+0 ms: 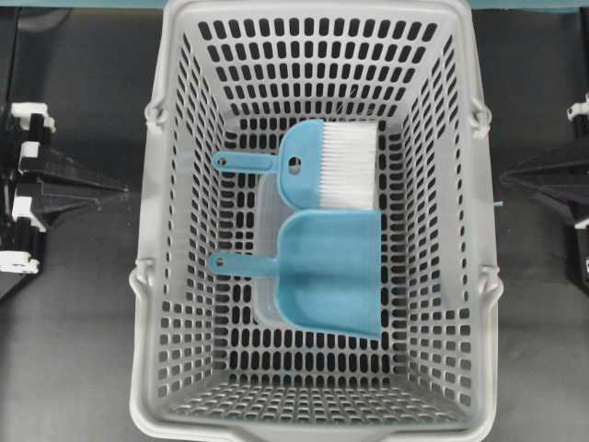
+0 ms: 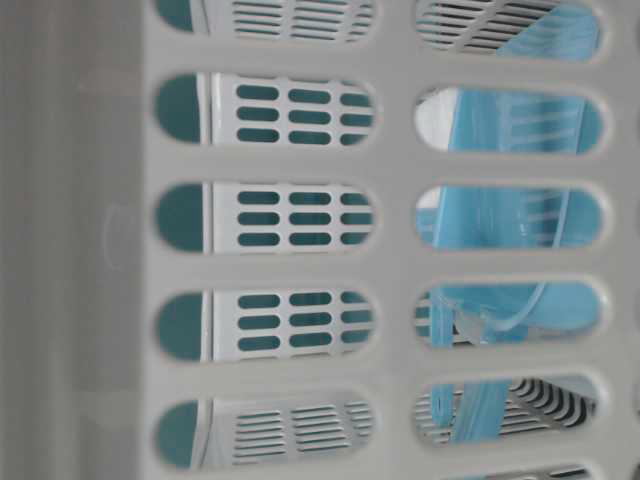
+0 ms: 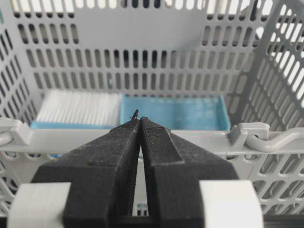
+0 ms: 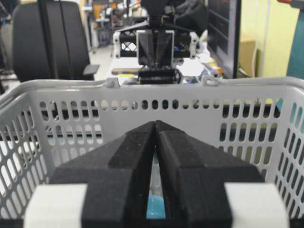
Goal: Pick up the dustpan from the shopping basket with the left arm.
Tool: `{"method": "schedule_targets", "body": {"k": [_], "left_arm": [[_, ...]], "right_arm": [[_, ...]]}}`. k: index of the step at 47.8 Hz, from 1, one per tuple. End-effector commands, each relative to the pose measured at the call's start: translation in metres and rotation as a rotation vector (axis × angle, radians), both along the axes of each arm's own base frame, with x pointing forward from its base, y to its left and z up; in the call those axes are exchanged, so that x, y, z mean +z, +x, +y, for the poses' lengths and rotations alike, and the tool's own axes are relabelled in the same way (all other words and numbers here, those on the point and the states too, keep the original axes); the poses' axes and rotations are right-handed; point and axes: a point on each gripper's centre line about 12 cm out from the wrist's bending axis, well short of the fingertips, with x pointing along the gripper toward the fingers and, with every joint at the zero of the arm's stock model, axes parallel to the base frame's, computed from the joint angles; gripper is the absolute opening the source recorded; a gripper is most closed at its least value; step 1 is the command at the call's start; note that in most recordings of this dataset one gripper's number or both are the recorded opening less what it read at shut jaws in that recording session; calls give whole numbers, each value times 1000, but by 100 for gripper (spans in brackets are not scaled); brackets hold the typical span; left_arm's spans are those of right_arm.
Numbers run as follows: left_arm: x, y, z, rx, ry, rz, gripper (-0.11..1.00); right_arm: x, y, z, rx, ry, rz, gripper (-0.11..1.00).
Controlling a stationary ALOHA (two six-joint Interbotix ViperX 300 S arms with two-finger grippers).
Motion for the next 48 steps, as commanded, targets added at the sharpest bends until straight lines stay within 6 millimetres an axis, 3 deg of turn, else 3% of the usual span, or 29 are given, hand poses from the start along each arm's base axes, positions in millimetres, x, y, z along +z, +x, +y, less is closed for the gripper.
{"method": "schedule_targets", "body": {"k": [1, 5, 12, 20, 25, 38, 48], "left_arm": [[31, 1, -3, -15, 16, -34, 6], [47, 5, -2, -10, 13, 25, 0], [70, 16, -2, -5, 10, 175, 0], [99, 42, -4, -6, 17, 357, 0], [107, 67, -7, -14, 29, 487, 0], [85, 142, -17, -25, 48, 847, 0], [57, 181, -22, -28, 58, 1027, 1]], "right_arm": [[6, 2, 1, 3, 8, -15, 0], [5, 2, 0, 2, 15, -11, 1], [4, 2, 0, 1, 17, -6, -1], [4, 2, 0, 0, 17, -2, -1], [3, 2, 0, 0, 17, 3, -1], [1, 2, 0, 2, 17, 15, -1], [0, 1, 0, 2, 17, 26, -1]]}}
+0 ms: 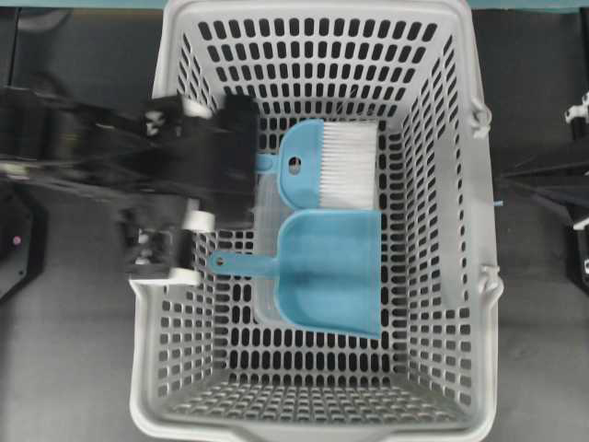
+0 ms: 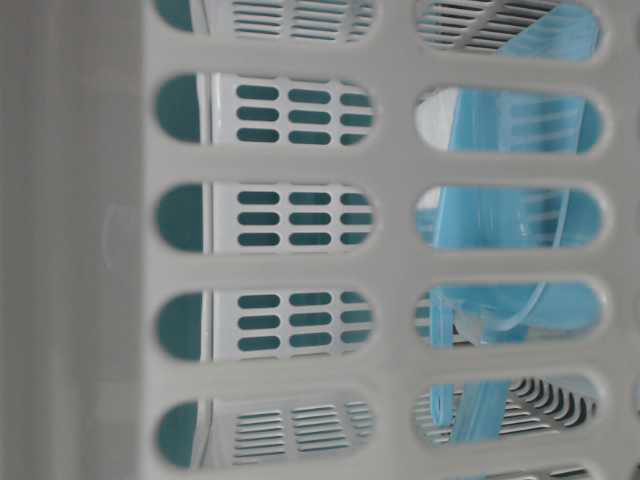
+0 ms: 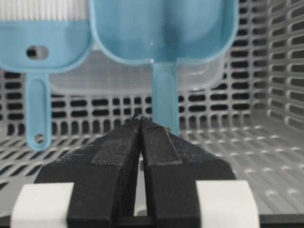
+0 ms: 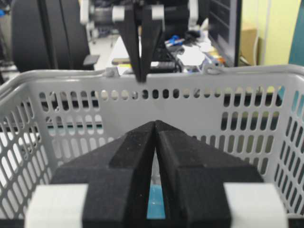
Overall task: Pick up the dustpan from the shopping basket with the left arm.
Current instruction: 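Move the left gripper into the basket and close on the dustpan handle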
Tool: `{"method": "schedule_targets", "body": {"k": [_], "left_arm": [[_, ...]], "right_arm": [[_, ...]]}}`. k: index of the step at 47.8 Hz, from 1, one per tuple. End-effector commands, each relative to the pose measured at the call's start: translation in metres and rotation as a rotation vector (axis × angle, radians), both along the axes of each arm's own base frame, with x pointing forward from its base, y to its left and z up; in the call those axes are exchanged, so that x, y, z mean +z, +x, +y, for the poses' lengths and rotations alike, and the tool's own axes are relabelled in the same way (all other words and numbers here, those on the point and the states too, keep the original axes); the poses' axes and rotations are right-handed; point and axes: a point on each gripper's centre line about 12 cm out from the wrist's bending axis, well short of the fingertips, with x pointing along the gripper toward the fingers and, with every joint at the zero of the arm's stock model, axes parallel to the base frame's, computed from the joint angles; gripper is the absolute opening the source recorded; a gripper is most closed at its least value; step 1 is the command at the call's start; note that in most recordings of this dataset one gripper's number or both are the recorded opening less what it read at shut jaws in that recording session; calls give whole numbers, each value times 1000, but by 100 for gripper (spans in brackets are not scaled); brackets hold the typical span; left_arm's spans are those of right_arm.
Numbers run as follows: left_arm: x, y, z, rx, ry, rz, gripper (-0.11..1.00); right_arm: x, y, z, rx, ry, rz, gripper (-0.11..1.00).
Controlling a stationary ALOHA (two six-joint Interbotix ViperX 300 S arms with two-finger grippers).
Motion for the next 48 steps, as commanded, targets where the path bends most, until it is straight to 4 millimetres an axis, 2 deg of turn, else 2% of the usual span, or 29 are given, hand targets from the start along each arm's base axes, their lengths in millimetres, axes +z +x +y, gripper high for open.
{"method": "schedule_targets", "body": {"k": [1, 4, 6, 12, 17, 21, 24, 31, 44, 48], "left_arm": [[-1, 14, -4, -6, 4, 33, 1], [-10, 20, -6, -8, 5, 59, 4], [-16, 24, -8, -5, 2, 79, 12], [-35, 31, -10, -12, 8, 130, 49], [-60, 39, -11, -13, 13, 191, 78], [-79, 43, -12, -16, 18, 235, 90], [-97, 46, -13, -16, 20, 274, 90], [-123, 49, -15, -17, 21, 306, 89], [-143, 50, -17, -18, 22, 339, 88], [-143, 48, -16, -24, 26, 344, 84]], "right_arm": [[3, 1, 1, 3, 5, -5, -1], [3, 1, 1, 3, 5, -2, -1], [3, 1, 1, 3, 6, -2, -1], [3, 1, 1, 4, 5, -2, -1], [2, 1, 1, 4, 5, 0, -1], [2, 1, 1, 4, 5, 2, -1], [1, 1, 1, 4, 5, 3, -1], [-1, 1, 1, 6, 5, 8, -1], [-2, 0, 2, 9, 4, 11, -1], [-3, 0, 2, 9, 4, 12, -1]]}}
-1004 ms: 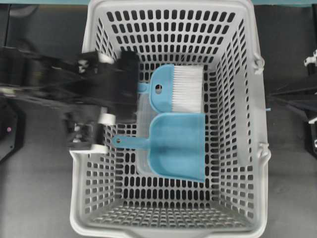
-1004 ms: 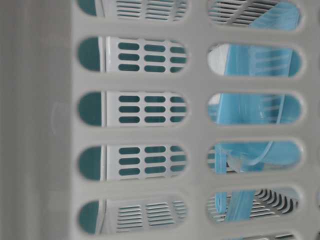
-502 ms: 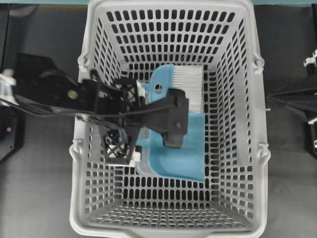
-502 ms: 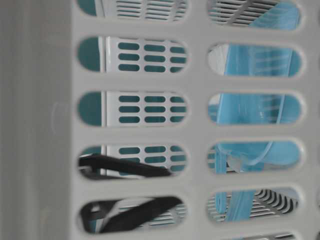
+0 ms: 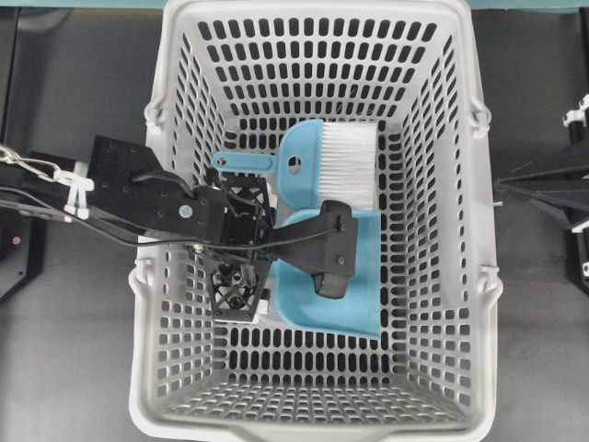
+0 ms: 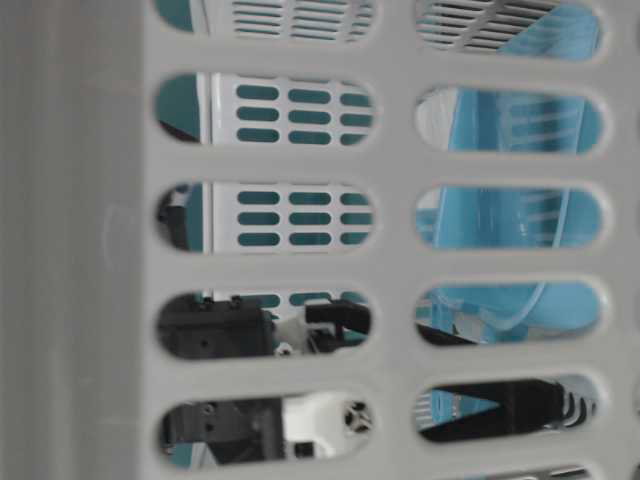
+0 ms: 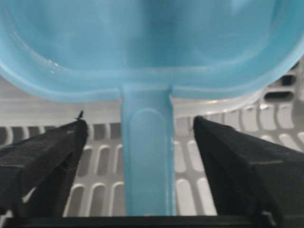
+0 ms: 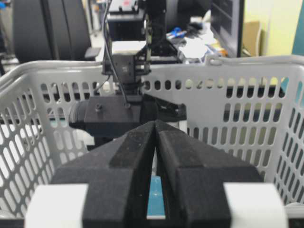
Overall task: Pick up the dustpan from the shopping basket with the left arm.
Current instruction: 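Move the left gripper into the basket and close on the dustpan handle, then lift the light-blue dustpan upward out of the basket with the left gripper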
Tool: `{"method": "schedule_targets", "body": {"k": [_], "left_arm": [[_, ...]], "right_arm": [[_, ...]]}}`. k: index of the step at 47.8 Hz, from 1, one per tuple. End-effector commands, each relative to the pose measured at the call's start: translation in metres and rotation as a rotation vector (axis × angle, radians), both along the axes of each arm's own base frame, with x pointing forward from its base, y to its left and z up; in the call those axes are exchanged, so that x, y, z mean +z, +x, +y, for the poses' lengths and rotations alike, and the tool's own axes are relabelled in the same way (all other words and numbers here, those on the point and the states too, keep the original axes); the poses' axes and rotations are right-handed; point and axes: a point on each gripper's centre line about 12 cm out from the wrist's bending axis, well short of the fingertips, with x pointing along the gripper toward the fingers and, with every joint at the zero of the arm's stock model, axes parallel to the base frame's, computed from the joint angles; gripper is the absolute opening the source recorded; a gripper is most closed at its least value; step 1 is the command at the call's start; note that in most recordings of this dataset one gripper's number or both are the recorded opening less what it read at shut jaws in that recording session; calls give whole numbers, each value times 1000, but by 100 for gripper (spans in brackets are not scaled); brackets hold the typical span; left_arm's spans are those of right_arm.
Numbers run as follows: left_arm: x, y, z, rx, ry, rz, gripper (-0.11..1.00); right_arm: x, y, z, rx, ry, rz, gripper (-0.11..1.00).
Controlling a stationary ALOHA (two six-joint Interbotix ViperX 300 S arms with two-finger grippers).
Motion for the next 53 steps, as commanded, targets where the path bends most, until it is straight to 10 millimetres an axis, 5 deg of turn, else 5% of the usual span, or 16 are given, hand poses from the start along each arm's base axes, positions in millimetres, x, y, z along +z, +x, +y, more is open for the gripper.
{"method": "schedule_targets", "body": {"k": [1, 11, 34, 53], "left_arm": [[7, 0, 2, -5, 4, -16, 82], [33, 2, 2, -13, 1, -78, 27], [177, -31, 8, 20, -13, -198, 28], [183, -38, 14, 37, -14, -205, 28]], "right_arm": [[3, 1, 0, 1, 3, -9, -1], [3, 1, 0, 1, 3, -12, -1], [0, -2, 0, 1, 15, -9, -1], [-1, -2, 0, 1, 26, -7, -1]]}}
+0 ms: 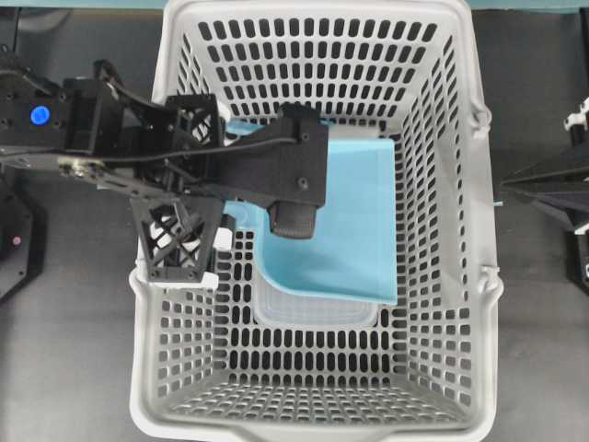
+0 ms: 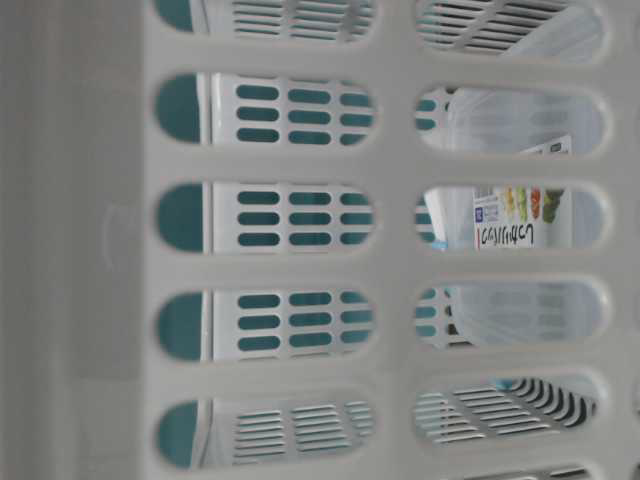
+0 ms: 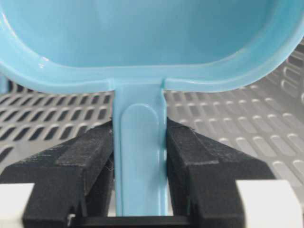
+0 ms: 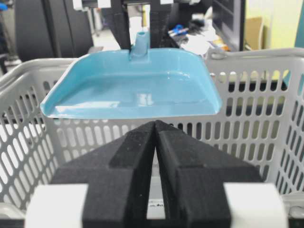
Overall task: Pick up the dustpan from the shopping basket with the left arm.
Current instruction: 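Lift the light-blue dustpan upward out of the basket with the left gripper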
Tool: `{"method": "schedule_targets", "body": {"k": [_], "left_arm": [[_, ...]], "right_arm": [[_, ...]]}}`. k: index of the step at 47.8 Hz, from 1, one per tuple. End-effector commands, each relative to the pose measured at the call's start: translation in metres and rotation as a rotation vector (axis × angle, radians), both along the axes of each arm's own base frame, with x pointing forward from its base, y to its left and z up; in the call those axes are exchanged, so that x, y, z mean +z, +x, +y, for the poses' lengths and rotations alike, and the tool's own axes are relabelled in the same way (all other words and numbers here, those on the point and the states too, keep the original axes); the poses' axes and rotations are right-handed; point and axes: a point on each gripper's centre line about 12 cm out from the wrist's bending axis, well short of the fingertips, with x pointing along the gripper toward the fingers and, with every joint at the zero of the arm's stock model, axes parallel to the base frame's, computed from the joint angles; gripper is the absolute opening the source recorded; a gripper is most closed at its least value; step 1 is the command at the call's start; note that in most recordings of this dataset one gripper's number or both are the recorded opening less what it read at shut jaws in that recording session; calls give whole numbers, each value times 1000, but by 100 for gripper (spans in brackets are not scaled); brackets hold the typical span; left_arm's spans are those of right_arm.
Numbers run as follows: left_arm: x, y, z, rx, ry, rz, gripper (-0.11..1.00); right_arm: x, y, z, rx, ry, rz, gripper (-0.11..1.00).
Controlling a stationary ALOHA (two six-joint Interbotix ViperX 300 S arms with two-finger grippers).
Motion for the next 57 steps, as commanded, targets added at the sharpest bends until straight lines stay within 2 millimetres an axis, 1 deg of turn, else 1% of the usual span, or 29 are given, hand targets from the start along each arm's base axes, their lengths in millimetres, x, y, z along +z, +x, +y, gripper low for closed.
{"method": "schedule_targets", "body": {"k": [1, 29, 57], "left_arm": [[14, -5, 0, -1, 0, -43, 28], [12, -4, -1, -3, 0, -38, 28], [10, -2, -6, -17, 0, -35, 28]], "right_arm": [[4, 1, 0, -1, 5, -12, -1], [3, 0, 0, -1, 6, -12, -1], [3, 0, 0, -1, 5, -12, -1]]}}
